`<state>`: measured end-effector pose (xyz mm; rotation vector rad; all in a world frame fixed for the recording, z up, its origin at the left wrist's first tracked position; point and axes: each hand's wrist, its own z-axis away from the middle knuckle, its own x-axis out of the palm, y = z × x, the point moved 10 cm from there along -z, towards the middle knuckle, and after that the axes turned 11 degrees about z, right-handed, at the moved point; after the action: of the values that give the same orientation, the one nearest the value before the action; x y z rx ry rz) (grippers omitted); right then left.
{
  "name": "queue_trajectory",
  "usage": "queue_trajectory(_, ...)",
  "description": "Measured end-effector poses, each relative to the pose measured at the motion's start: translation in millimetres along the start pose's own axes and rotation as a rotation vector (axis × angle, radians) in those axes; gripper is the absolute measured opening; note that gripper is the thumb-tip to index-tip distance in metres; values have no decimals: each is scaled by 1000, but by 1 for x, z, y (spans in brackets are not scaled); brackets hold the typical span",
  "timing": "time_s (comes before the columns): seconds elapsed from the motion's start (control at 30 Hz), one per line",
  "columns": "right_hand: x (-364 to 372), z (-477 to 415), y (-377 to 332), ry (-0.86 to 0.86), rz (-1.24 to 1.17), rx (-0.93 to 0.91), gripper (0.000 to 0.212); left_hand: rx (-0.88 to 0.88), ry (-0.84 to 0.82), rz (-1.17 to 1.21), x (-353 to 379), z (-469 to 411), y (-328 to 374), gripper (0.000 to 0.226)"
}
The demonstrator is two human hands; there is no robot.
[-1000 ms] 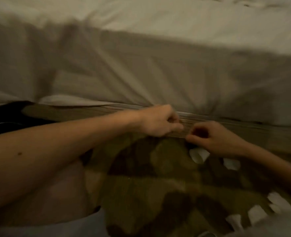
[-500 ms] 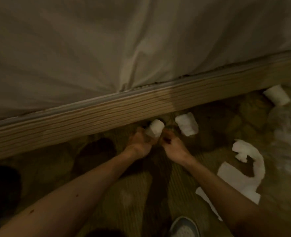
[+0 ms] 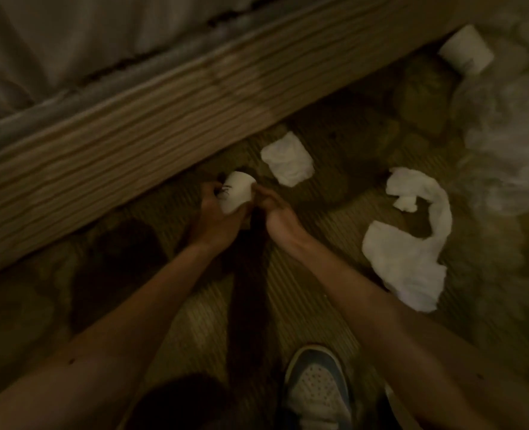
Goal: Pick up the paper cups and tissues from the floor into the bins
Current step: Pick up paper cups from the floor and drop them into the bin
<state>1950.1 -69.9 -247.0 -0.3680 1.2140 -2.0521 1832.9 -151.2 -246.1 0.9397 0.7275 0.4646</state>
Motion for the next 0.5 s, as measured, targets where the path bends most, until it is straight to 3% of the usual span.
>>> queue_trajectory(0.07,-3,6,7,20,4,9,35,-31,18,-39,-1,7,-6,70)
queue_trajectory(0.13,-13,24,21,51,19,25,35,-94,-83,-46,19,24,-14,86)
queue_trajectory(0.27,-52,70,48,102,73,14,32,-222,-364,101,81,63,-20,76)
queue_trajectory(0.37,-89,106,60,106,27,55,24,-286,-469,90,116,81,-12,75)
queue_trajectory(0.5,-140,161,71,78,179,97,23,-257,-628,-29,164,128,-9,77)
